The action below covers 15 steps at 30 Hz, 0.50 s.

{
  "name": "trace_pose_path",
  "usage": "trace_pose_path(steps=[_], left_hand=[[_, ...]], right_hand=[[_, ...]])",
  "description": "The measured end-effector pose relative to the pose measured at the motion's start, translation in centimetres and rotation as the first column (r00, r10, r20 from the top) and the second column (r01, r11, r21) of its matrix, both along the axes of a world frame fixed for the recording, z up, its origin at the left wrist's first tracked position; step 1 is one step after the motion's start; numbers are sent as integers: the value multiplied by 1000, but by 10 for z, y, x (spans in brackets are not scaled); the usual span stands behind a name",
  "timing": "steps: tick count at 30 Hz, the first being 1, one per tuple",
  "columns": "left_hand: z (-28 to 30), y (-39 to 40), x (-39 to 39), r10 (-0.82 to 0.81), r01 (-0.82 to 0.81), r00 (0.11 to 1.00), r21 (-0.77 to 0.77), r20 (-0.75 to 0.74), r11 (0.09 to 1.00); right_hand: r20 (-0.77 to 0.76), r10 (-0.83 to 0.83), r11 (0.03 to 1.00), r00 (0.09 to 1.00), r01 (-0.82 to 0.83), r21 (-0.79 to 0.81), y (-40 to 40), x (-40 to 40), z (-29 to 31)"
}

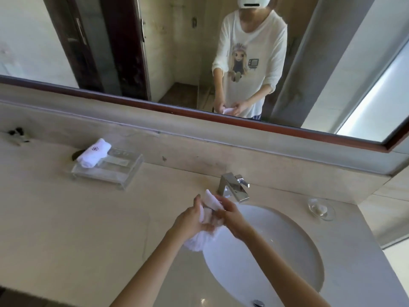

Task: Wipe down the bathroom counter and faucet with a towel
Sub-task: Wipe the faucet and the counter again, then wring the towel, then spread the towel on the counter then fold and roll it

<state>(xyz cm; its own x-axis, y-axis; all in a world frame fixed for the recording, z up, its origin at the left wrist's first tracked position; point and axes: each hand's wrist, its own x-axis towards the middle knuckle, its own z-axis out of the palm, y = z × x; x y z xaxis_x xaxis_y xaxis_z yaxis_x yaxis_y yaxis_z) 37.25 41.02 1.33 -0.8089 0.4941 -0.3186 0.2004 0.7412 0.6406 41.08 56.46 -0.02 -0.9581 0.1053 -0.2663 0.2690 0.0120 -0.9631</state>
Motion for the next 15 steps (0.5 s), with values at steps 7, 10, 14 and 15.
trace_pose_path(steps=[7, 10, 14, 15], left_hand=[[-18, -101, -35, 114, -113, 994, -77, -4, 991], [-26, -119, -39, 173, -170, 975, -35, 137, 985], [-27, -128, -44, 250, -277, 929, 66, 272, 959], [-24, -130, -44, 256, -289, 923, 79, 286, 954]], right_hand=[[-3, -215, 961, 977, 212, 178, -72, -35, -18], [19, -284, 937, 959, 274, 217, -86, -31, -21], [102, -361, 918, 927, 334, 211, -94, -26, -12], [108, -350, 922, 931, 322, 216, -94, -26, -9]])
